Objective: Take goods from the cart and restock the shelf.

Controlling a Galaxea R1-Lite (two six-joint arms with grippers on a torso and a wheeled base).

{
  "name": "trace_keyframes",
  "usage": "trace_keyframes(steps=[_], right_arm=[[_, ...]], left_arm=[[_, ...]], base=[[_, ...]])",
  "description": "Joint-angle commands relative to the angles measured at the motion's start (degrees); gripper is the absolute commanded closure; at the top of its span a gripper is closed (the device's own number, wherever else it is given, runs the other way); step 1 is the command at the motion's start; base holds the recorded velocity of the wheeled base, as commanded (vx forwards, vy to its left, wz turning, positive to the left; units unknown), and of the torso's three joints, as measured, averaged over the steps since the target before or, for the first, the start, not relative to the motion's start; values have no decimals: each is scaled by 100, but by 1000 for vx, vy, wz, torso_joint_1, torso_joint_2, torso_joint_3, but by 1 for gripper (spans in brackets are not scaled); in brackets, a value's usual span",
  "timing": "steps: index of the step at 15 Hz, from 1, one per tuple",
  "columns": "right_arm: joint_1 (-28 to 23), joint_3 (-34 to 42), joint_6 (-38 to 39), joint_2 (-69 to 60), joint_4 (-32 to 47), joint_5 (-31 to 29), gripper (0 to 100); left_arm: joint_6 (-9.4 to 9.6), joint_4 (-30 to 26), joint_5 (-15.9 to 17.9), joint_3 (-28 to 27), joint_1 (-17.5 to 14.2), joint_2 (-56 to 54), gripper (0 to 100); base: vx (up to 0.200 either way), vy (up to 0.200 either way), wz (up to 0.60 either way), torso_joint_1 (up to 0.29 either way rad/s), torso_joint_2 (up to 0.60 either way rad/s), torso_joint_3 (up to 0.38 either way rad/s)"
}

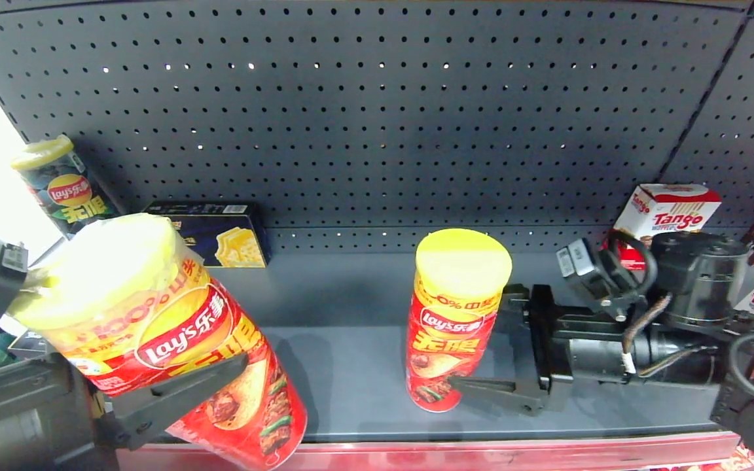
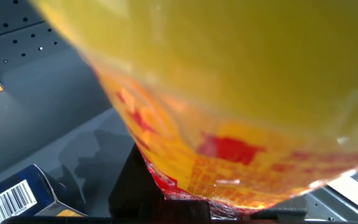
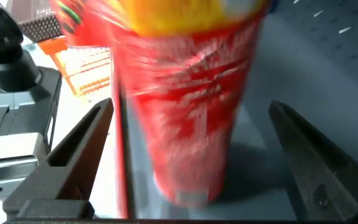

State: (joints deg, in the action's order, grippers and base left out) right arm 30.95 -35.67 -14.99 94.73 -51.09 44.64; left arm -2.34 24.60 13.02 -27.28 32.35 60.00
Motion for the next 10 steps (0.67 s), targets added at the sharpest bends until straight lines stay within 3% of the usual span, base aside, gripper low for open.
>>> trace_keyframes(steps=[1, 3, 5, 6, 7, 10], right_arm=[[-274, 561, 23, -1159, 29, -43, 0], [-652, 1045, 234, -2416, 99, -448, 0], [-828, 1422, 612, -3233, 170, -1168, 0], [-845, 1721, 735, -3787, 328, -1836, 0], [-863, 2055, 823, -4376, 591, -2399, 0], [-863, 2635, 849, -5958, 1831, -3322, 0]], left_arm=[[-3, 1, 8, 12, 8, -24, 100], [-3, 18, -1, 12, 8, -32, 100], [-3, 18, -1, 4, 8, -32, 100], [6, 18, -10, 12, 8, -59, 100], [6, 10, -1, 21, 8, -155, 100], [14, 18, -1, 4, 8, -252, 100]], base=[[0, 0, 0, 0, 0, 0], [0, 0, 0, 0, 0, 0], [0, 0, 0, 0, 0, 0], [0, 0, 0, 0, 0, 0], [0, 0, 0, 0, 0, 0], [0, 0, 0, 0, 0, 0]])
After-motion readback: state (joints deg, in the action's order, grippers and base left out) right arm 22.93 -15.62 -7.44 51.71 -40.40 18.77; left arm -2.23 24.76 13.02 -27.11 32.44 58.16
